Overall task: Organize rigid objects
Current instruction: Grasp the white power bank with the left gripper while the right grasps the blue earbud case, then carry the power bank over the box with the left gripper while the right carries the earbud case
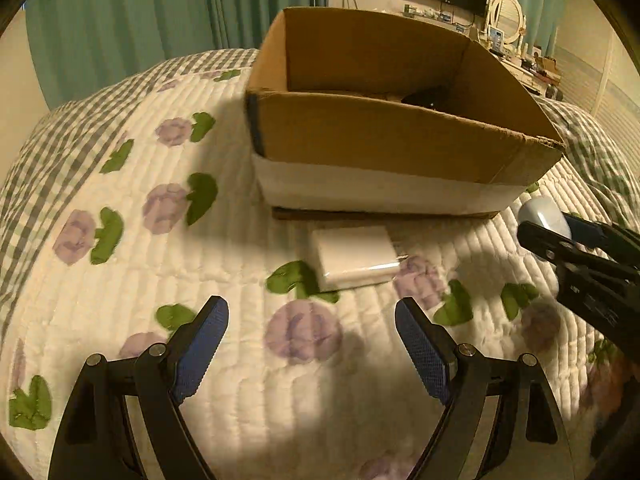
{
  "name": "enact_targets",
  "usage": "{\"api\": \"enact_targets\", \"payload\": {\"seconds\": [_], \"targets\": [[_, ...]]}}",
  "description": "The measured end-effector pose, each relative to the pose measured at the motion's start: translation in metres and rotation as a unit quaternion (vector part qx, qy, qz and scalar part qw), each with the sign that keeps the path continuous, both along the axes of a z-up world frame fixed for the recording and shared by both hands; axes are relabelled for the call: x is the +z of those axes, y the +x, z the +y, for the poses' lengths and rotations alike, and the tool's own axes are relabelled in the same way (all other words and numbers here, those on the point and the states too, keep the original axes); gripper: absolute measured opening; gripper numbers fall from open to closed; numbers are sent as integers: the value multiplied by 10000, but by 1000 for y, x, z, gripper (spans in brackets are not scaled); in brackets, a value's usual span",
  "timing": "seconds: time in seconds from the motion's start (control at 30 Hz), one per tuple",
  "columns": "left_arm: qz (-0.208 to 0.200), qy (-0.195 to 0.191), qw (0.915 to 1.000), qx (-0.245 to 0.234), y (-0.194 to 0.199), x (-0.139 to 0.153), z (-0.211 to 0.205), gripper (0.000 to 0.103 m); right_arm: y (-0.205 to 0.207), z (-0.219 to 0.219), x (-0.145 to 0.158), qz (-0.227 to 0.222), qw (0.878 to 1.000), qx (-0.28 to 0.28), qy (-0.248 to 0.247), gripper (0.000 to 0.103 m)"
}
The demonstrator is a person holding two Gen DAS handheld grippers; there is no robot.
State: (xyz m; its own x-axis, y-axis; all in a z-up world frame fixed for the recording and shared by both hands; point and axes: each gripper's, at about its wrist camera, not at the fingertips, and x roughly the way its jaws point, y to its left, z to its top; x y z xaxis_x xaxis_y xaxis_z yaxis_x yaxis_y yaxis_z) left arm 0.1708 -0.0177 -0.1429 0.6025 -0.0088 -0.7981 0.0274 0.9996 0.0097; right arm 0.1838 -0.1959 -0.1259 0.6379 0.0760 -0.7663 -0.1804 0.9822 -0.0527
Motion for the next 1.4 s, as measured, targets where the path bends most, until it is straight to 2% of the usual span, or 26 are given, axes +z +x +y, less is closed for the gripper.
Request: {"api": "enact_targets", "payload": {"seconds": [0.4,0.43,0.47,0.5,0.67,0.87,1.1,1.4], "targets": [[47,-32,9999,121,40,-24,-21,85,16,-15,-5,257,9992,-104,300,50],[67,-31,9999,126,42,-25,-22,82,17,-15,-6,260,9992,-100,286,50],[84,-26,9999,123,42,-27,-22,67,17,-15,-6,260,9992,-91,277,50],[102,-65,9999,74,42,-27,-22,58,17,-14,-6,253,9993,-77,278,50],[90,-66,9999,-90,31,-20,-22,56,13,-13,-5,218,9993,-112,275,50],[-58,-130,9997,-180,-1,1,-17,56,-9,-9,8,72,9996,-61,273,50],[-286,-275,9990,-184,-38,39,-11,56,-45,-2,36,-120,9993,-7,352,50],[-793,-287,9959,-323,-73,105,-9,56,-80,-3,101,-576,9978,108,305,50]]}}
